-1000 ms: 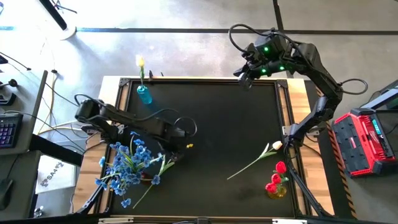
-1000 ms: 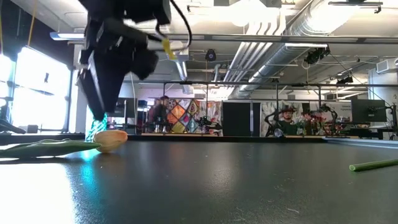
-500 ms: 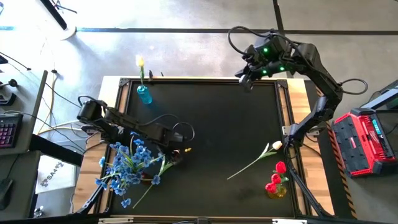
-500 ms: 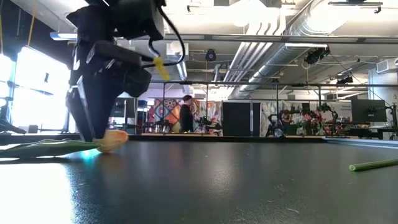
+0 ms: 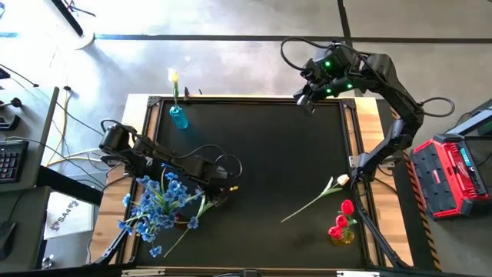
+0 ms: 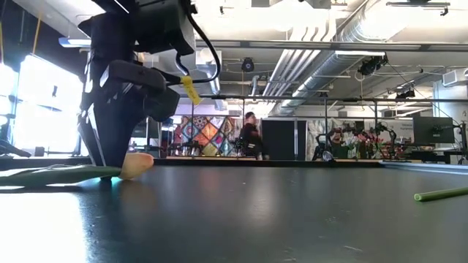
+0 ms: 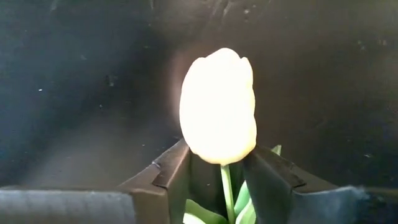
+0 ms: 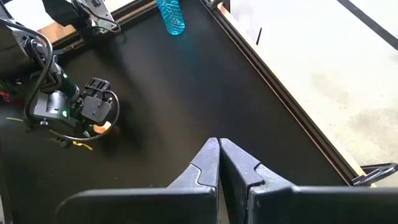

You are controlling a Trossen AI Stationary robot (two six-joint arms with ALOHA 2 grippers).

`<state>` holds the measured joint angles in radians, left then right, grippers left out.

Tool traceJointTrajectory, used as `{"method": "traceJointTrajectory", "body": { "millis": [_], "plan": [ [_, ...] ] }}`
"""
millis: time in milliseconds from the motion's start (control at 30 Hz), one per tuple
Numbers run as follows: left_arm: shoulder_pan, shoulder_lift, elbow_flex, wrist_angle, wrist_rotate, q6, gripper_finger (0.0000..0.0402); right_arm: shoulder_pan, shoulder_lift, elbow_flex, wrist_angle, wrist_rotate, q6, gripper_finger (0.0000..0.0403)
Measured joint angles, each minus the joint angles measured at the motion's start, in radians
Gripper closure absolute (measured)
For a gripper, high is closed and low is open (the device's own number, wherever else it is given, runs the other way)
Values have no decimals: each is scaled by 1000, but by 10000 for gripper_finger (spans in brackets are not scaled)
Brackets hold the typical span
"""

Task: Sort flowers into vase by color
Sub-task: Put the left white flower into the blue vase

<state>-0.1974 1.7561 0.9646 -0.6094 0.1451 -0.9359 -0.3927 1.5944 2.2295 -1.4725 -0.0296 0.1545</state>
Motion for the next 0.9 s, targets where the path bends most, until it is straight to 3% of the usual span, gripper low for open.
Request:
{"method": "traceJointTrajectory", "body": {
  "millis": [333,700,900],
  "plan": [
    [0,-17,6,0,-2,3,391,0,0,0,-4,0,-2,402],
    [15,-104,6,15,55,-5,395,0,0,0,5,0,-6,402],
    [67,-231,6,189,13,20,396,0,0,0,28,0,-6,402]
  ]
}}
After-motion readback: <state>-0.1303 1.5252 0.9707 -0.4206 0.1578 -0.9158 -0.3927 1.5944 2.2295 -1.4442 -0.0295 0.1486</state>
